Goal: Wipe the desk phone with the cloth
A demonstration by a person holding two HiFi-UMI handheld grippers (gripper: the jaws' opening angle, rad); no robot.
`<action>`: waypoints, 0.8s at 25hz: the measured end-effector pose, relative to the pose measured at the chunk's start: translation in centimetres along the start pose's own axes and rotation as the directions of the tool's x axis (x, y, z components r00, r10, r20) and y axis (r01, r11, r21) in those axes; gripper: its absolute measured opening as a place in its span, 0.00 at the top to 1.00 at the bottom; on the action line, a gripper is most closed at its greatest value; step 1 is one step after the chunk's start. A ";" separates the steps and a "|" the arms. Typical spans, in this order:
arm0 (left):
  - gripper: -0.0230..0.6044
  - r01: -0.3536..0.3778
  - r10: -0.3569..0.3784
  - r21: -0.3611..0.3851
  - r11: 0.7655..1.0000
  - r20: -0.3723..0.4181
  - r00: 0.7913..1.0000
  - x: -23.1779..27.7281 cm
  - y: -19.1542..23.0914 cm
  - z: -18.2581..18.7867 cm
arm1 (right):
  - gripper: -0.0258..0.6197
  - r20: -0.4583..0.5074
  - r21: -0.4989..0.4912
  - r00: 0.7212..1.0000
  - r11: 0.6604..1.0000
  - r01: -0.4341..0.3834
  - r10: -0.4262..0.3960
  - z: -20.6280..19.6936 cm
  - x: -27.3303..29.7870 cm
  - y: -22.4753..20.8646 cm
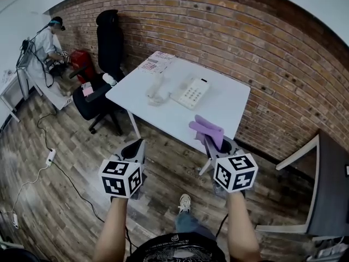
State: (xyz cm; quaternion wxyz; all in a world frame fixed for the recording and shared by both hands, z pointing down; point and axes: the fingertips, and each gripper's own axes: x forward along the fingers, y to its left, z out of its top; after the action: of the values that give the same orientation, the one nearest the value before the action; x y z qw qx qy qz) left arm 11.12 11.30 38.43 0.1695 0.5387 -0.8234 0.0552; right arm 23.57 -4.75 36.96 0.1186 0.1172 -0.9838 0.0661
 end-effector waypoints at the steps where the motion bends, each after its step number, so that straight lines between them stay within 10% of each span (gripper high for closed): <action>1: 0.95 0.000 0.000 0.001 1.000 -0.001 1.000 1.2 0.1 0.5 | 0.89 -0.001 0.001 1.000 1.000 -0.004 0.004 0.3 0.9 -0.8; 20: 0.95 0.005 -0.004 0.026 1.000 -0.051 0.999 19.7 0.5 7.0 | 0.89 -0.030 0.061 0.999 0.998 -0.032 0.034 3.5 13.2 -14.7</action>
State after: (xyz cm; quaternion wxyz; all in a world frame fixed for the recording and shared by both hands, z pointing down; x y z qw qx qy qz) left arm 2.01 -7.49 38.53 0.1833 0.5413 -0.8168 0.0792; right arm 14.01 -22.25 38.41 0.1290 0.1035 -0.9812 0.0998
